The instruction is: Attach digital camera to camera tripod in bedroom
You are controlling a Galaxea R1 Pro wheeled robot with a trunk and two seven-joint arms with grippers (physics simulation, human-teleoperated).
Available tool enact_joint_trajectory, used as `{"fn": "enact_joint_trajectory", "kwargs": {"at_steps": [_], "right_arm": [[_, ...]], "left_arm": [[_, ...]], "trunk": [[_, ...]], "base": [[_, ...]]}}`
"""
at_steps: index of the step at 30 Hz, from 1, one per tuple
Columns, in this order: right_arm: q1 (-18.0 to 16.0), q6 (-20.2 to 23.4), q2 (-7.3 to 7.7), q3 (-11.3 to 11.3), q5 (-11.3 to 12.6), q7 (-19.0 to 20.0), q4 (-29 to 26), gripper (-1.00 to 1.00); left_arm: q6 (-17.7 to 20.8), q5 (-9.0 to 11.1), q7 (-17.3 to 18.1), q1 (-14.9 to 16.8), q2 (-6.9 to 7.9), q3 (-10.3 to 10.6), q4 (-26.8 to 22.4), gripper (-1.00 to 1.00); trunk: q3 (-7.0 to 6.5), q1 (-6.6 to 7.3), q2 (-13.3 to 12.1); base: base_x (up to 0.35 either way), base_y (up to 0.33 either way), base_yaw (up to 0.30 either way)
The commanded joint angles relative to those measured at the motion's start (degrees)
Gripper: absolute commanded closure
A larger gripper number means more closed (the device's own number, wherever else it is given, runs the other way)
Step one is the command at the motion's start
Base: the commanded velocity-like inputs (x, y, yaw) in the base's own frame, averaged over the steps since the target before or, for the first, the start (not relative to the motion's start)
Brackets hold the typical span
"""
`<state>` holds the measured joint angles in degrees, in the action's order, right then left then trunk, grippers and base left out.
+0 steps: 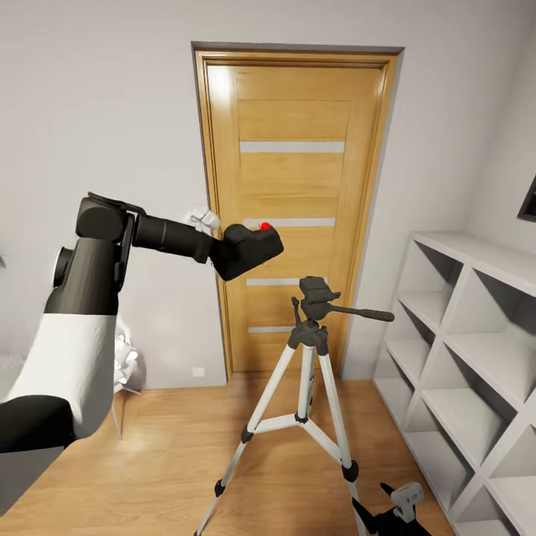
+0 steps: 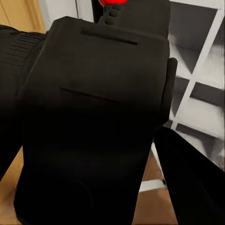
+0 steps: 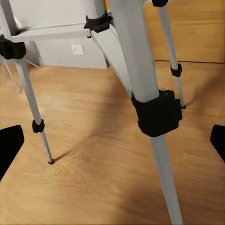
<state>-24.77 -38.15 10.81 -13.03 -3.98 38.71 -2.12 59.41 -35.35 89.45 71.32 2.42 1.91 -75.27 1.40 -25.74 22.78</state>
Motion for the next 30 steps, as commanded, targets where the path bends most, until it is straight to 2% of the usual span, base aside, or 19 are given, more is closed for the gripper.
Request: {"fn": "enact_joint_trajectory", "kwargs": {"at_steps": [1,6,7,8,10,11,13,14,18,23,27,30], "right_arm": [[-0.07,-0.16,0.03,-0.49,-0.42,0.39,-0.17,-1.00],[-0.05,-0.18,0.07,-0.60,-0.42,0.81,-0.76,-1.00],[-0.05,-0.21,0.07,-0.63,-0.42,0.88,-0.86,-1.00],[-0.05,-0.22,0.08,-0.64,-0.42,0.91,-0.90,-1.00],[-0.03,-0.23,0.08,-0.60,-0.42,0.95,-0.95,-1.00],[-0.04,-0.24,0.08,-0.55,-0.42,0.97,-0.99,-1.00],[-0.03,-0.24,0.08,-0.48,-0.42,0.99,-1.01,-1.00],[-0.04,-0.25,0.08,-0.43,-0.42,0.98,-1.02,-1.00],[-0.03,-0.29,0.09,-0.37,-0.42,0.95,-1.04,-1.00],[-0.03,-0.29,0.09,-0.38,-0.42,0.86,-0.98,-1.00],[-0.02,-0.26,0.09,-0.38,-0.42,0.80,-0.89,-1.00],[-0.02,-0.26,0.05,-0.38,-0.42,0.77,-0.73,-1.00]], "left_arm": [[0.59,-0.69,0.55,0.23,-0.51,0.09,0.53,1.00],[0.59,-0.84,0.55,1.53,-3.36,0.16,2.41,1.00],[0.59,-0.94,0.55,2.27,-4.49,0.18,3.25,1.00],[0.59,-0.98,0.55,2.72,-4.97,0.18,3.87,1.00],[0.59,-1.05,0.55,3.79,-5.75,0.19,5.76,1.00],[0.59,-1.11,0.55,5.04,-6.39,0.19,8.33,1.00],[0.59,-1.15,0.55,6.47,-6.88,0.20,11.37,1.00],[0.59,-1.17,0.55,8.13,-7.22,0.20,14.47,1.00],[0.59,-1.20,0.14,11.55,-8.08,0.20,20.01,1.00],[0.59,-1.26,-0.96,17.06,-10.91,0.25,27.95,1.00],[0.59,-1.29,-1.59,19.36,-12.20,0.33,34.52,1.00],[0.59,-1.35,-1.68,19.89,-12.32,0.99,36.36,1.00]], "trunk": [[0.14,-0.04,0.14],[0.14,-0.04,0.14],[0.14,-0.04,0.14],[0.14,-0.04,0.14],[0.14,-0.04,0.14],[0.14,-0.04,0.14],[0.14,-0.04,0.14],[0.14,-0.04,0.14],[0.14,-0.04,0.14],[0.14,-0.04,0.14],[0.14,-0.04,0.14],[0.14,-0.04,0.14]], "base": [[0.000,0.000,0.000],[0.000,0.000,0.000],[0.000,0.000,0.000],[0.000,0.000,0.000],[0.000,0.000,0.000],[0.000,0.000,0.000],[0.000,0.000,0.000],[0.000,0.000,0.000],[0.000,0.000,0.000],[0.000,0.000,0.000],[0.000,0.000,0.000],[0.000,0.000,0.000]]}}
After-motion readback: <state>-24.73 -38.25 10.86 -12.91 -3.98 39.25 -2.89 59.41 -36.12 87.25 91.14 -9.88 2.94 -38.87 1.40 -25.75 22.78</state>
